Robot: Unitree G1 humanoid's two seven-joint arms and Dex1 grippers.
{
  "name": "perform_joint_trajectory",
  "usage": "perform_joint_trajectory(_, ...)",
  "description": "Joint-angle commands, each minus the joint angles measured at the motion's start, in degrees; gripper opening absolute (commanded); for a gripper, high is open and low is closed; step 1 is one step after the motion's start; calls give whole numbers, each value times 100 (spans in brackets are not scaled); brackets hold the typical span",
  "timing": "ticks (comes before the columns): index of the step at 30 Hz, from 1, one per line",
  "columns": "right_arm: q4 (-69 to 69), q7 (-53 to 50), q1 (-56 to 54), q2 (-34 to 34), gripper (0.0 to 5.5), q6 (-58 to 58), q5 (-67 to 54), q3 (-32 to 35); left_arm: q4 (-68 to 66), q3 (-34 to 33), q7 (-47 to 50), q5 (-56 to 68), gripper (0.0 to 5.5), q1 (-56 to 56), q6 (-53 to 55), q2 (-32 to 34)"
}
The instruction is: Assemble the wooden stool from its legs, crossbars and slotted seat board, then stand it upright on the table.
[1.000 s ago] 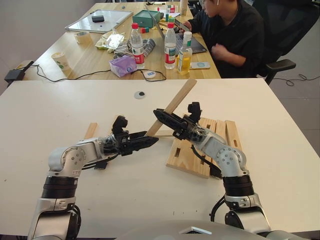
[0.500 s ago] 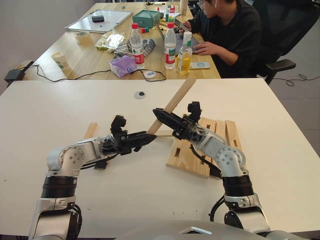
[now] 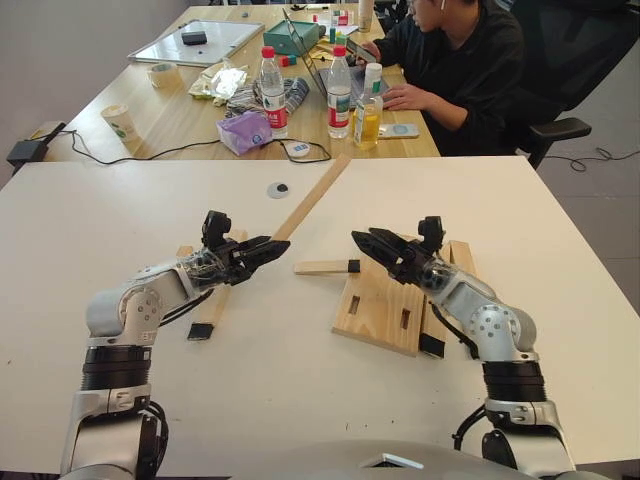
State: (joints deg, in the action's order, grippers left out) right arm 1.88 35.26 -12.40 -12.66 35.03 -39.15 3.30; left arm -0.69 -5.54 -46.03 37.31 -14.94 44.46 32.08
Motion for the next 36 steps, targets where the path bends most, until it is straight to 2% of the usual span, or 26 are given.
perform_joint_trajectory(1,473,227,-270,-679,470,-798,1232,-665,500,686,407,-1154,218,406,-465,420)
perform_joint_trajectory(5,108,598,-838,-1048,470,-1432,2530,-1736,742,887,1220,-1815,218,729,-278,274)
perform_joint_trajectory(11,-1819,1011,-1658,-860,470,-2110,3947,-2879,1385,967,2087,-2119,218,1128,278,-166)
perform_joint_trajectory(14,-2660,1079,-1951,-758,470,-2245,4270,-3013,1614,1110,2433,-2272,218,1306,708,-314)
perform_joint_trajectory(18,-3397,1227,-2254,-509,470,-2161,4140,-2825,1823,1111,2848,-2328,217,1523,1281,-633)
perform_joint_trajectory(25,-3599,1867,-2322,-373,342,-1884,3942,-2691,2029,1099,3206,-2257,217,1591,1804,-1056)
perform_joint_trajectory(28,-3594,1990,-2327,-402,290,-1896,4030,-2745,2175,1245,3196,-2365,217,1557,1778,-929)
perform_joint_trajectory(29,-3596,2011,-2328,-413,268,-1911,4058,-2756,2178,1319,3156,-2425,254,1533,1700,-827)
perform_joint_trajectory(36,-3719,2028,-2372,-399,140,-1973,4148,-2758,2156,1373,3065,-2634,368,1350,1451,-566)
